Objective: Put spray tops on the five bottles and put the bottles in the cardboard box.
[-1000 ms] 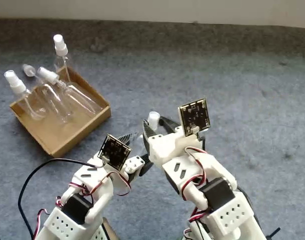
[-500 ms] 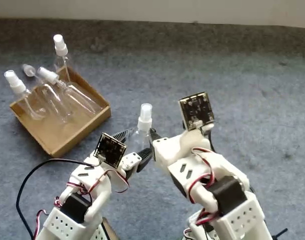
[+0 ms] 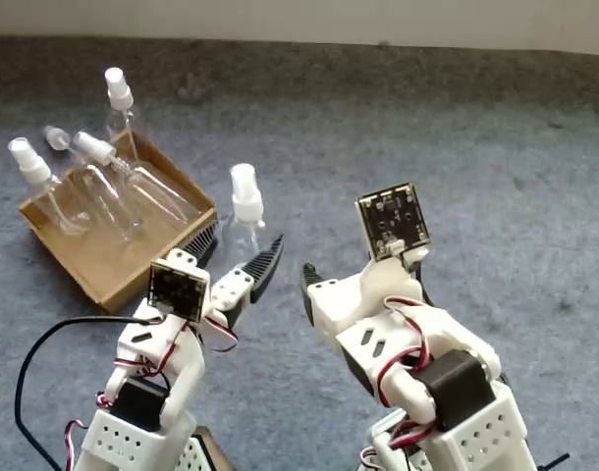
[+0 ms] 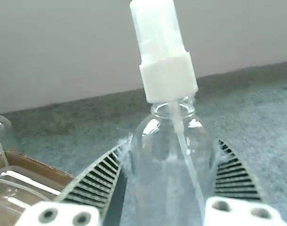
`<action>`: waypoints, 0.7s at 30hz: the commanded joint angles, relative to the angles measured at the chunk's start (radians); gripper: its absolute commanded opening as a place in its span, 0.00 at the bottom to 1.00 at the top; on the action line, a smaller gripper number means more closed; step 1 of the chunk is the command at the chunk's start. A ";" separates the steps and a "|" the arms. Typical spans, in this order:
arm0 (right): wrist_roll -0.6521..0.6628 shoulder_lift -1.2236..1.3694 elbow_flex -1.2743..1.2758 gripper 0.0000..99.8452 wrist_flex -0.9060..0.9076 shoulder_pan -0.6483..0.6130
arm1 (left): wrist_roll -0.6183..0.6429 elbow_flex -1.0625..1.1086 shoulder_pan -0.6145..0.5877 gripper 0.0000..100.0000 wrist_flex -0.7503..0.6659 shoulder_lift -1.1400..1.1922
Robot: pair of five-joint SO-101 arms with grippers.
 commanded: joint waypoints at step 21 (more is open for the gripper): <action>0.014 -0.007 0.506 0.01 -0.750 0.058 | 0.006 0.007 -0.050 0.13 -0.279 -0.008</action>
